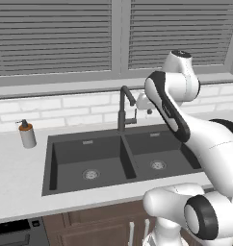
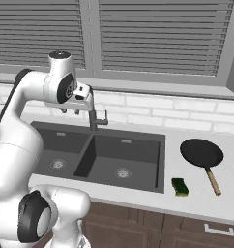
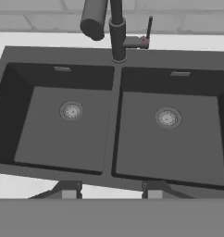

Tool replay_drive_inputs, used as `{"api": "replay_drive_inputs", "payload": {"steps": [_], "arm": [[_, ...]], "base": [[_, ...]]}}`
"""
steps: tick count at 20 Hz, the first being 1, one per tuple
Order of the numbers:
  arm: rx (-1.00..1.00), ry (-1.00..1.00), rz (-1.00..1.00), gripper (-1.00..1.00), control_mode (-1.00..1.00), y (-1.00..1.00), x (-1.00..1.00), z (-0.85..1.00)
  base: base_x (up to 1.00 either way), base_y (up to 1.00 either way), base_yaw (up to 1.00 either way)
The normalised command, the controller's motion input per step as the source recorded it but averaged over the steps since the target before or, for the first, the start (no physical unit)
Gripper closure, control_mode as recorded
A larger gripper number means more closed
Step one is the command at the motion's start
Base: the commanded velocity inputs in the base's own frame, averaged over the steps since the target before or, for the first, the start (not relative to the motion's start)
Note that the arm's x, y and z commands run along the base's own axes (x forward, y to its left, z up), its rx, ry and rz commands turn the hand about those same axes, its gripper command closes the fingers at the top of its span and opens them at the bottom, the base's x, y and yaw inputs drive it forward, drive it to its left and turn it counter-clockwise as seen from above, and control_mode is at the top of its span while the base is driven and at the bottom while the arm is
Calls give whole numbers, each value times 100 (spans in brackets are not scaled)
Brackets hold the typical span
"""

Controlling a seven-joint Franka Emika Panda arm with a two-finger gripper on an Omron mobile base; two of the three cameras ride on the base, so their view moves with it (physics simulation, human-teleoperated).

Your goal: Pick the pan and sponge and place them into the sink. Then turn on the water.

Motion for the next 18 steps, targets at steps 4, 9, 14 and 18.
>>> {"api": "replay_drive_inputs", "payload": {"steps": [4, 9, 14, 18], "arm": [[0, 0, 0, -100, -100, -12, -5, -1], [0, 6, 0, -100, -100, -84, -20, -1], [0, 10, 0, -100, -100, -85, -8, 0], [0, 8, 0, -100, -100, -78, -3, -2]], "base": [[0, 0, 0], [0, 0, 0], [0, 0, 0], [0, 0, 0]]}}
